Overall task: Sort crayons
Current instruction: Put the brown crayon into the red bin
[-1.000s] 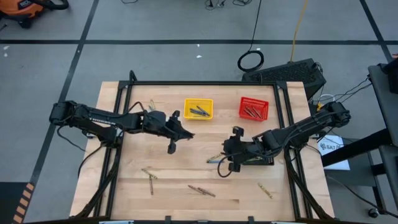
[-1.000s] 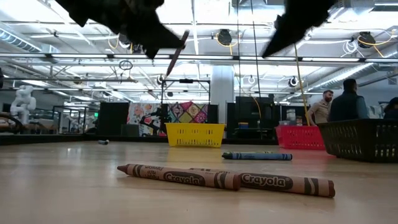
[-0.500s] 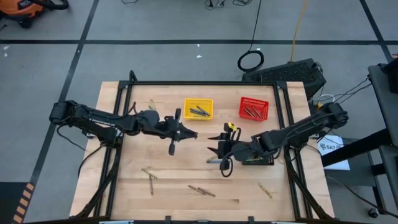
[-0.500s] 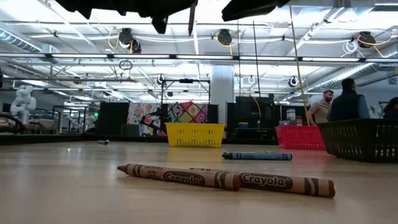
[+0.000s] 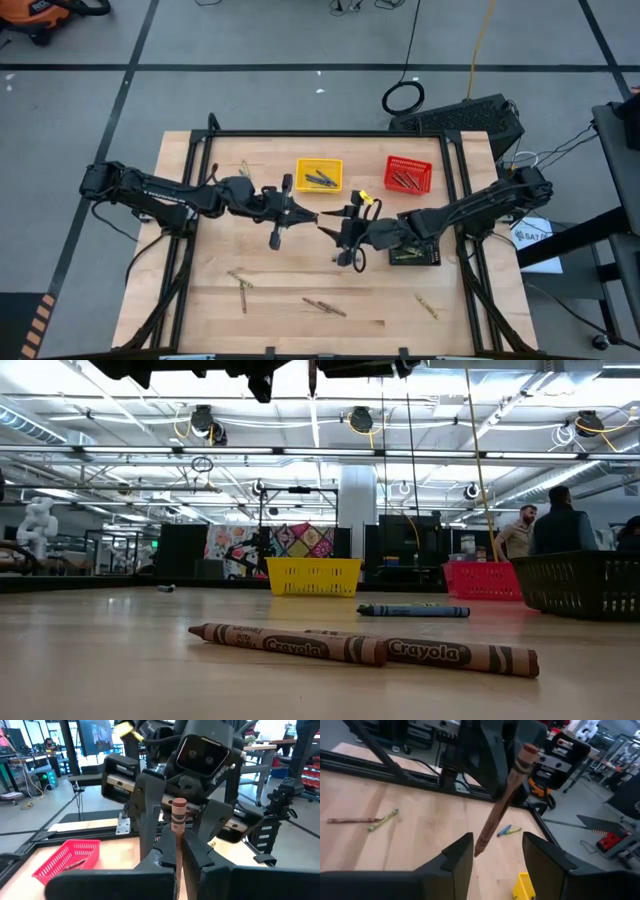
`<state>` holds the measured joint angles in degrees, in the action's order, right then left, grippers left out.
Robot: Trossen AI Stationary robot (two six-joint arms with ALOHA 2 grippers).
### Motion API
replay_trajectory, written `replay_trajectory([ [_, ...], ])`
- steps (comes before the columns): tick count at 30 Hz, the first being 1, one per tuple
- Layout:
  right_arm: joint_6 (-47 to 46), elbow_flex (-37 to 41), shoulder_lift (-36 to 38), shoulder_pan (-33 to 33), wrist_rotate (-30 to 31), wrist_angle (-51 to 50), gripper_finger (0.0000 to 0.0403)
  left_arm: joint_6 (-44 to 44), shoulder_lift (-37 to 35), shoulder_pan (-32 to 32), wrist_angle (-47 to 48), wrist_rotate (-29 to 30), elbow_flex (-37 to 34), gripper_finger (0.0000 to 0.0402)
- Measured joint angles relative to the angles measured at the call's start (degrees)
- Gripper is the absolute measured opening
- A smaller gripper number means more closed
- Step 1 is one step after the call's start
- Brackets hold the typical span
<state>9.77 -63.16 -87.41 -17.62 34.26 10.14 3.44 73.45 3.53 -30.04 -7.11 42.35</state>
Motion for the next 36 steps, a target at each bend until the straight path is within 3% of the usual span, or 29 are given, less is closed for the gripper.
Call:
replay_trajectory([
  [6, -0.1, 0.0, -0.6, 1.7, -5.8, 2.1, 0.0140, 0.3, 0.0, 0.0, 0.0, -0.1, 0.0, 0.0002],
  [19, -2.7, 0.0, -0.6, 4.1, -9.2, 5.0, 0.0100, 0.5, 0.0, 0.0, 0.1, -0.2, 0.0, 0.0002],
  [28, -3.9, 0.0, -0.6, 4.2, -12.6, 4.7, 0.0012, 0.6, 0.0, 0.0, 0.2, -0.3, 0.0, 0.0002],
  [36, -6.7, 0.0, -0.6, 4.1, -14.6, 3.8, 0.0004, 0.6, 0.0, 0.0, 1.2, -0.5, 0.0, 0.0002],
])
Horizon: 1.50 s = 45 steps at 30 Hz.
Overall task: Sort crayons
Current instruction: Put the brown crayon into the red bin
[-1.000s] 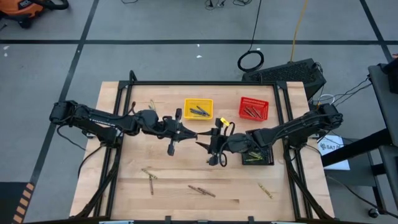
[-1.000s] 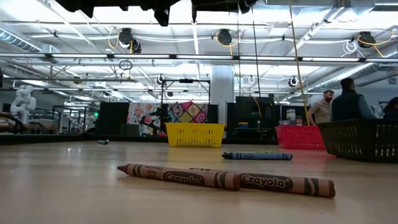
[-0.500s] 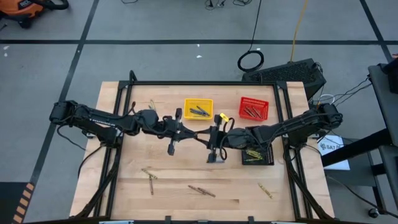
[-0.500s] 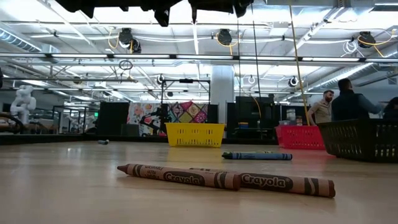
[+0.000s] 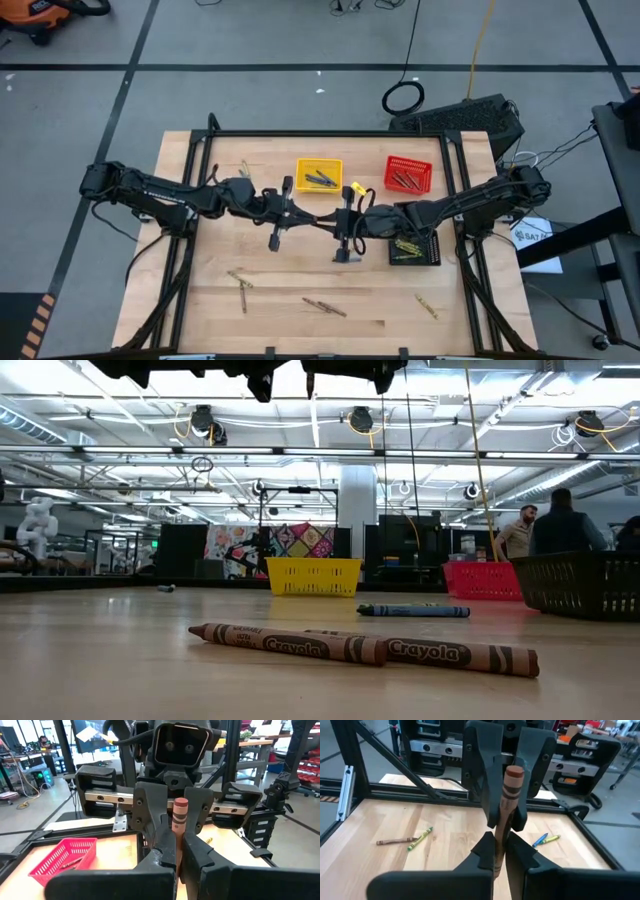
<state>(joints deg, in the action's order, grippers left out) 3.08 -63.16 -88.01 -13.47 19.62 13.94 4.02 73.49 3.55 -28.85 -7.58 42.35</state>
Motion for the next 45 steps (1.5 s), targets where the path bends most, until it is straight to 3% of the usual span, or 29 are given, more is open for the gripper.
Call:
replay_trajectory([
  [6, -2.8, 0.0, 0.0, 0.0, -0.2, -2.8, 0.0002, 1.4, 0.0, 0.0, 2.1, 0.2, 0.0, 0.0010],
  [16, -5.4, 0.0, 0.0, -0.1, 0.3, -6.4, 0.0001, 1.4, 0.0, 0.0, 2.4, 1.5, 0.0, 0.0076],
  [29, -11.1, 0.0, 0.0, -0.1, 8.8, -19.3, 0.0000, 1.3, 0.0, -0.1, 7.4, 7.9, 0.0, 0.0085],
  [34, -14.4, 0.0, 0.0, 0.4, 14.9, -27.8, 0.0000, 0.8, 0.0, 0.0, 11.2, 7.9, 0.0, 0.0085],
  [45, -26.4, 0.0, 0.0, 7.3, 15.2, -50.1, 0.0000, 0.8, 0.0, 0.0, 15.8, 7.9, 0.0, 0.0085],
])
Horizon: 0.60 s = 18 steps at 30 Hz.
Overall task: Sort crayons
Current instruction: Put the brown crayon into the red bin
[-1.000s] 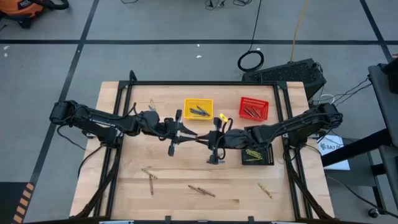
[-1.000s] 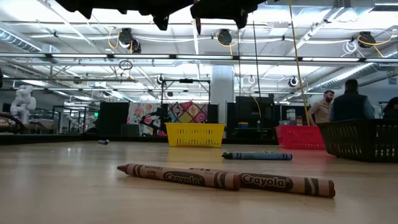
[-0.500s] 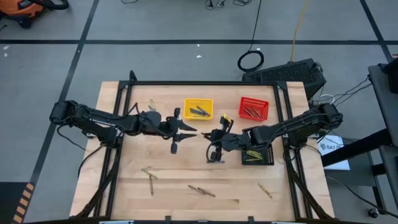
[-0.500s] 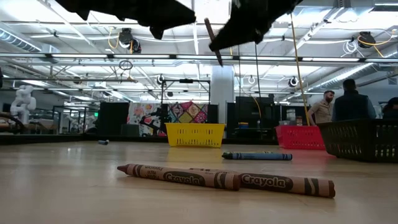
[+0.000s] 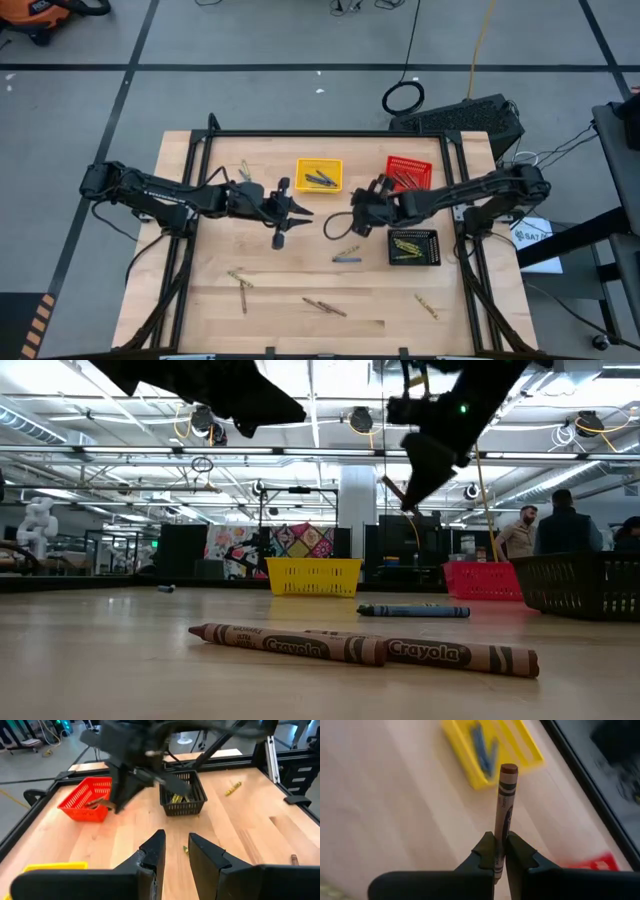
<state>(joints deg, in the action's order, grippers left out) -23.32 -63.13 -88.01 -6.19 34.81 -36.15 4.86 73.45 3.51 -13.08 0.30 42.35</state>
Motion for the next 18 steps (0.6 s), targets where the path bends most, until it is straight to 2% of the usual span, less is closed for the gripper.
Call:
replay_trajectory([
  [18, -1.4, 0.0, 0.0, 15.6, -2.1, -23.9, 0.0001, 0.0, 0.0, 0.0, 2.3, 0.0, 0.0, 0.0085],
])
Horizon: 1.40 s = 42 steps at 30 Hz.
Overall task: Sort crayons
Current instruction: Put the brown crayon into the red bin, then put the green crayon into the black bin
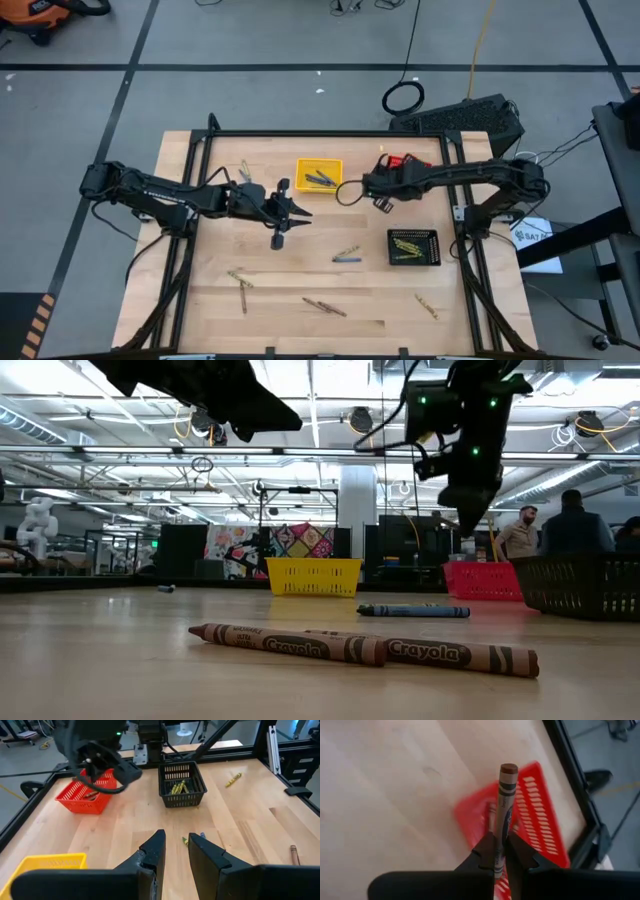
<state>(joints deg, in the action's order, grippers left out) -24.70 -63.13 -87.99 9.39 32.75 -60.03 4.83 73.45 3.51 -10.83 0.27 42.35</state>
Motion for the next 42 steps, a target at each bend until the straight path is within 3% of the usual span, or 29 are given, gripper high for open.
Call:
replay_trajectory([
  [15, 9.7, 0.0, 0.0, 12.0, -12.1, -2.0, 0.0001, -0.1, 0.0, 0.0, 1.0, 0.0, 0.0, 0.0085],
  [29, 11.1, 0.0, 0.0, 18.0, -12.2, -4.5, 0.0007, -0.1, 0.0, 0.0, 1.0, 0.0, 0.0, 0.0085],
  [42, 13.0, 0.0, 0.0, 18.4, -12.0, -3.4, 0.0083, -0.1, 0.0, 0.0, 1.0, 0.0, 0.0, 0.0085],
])
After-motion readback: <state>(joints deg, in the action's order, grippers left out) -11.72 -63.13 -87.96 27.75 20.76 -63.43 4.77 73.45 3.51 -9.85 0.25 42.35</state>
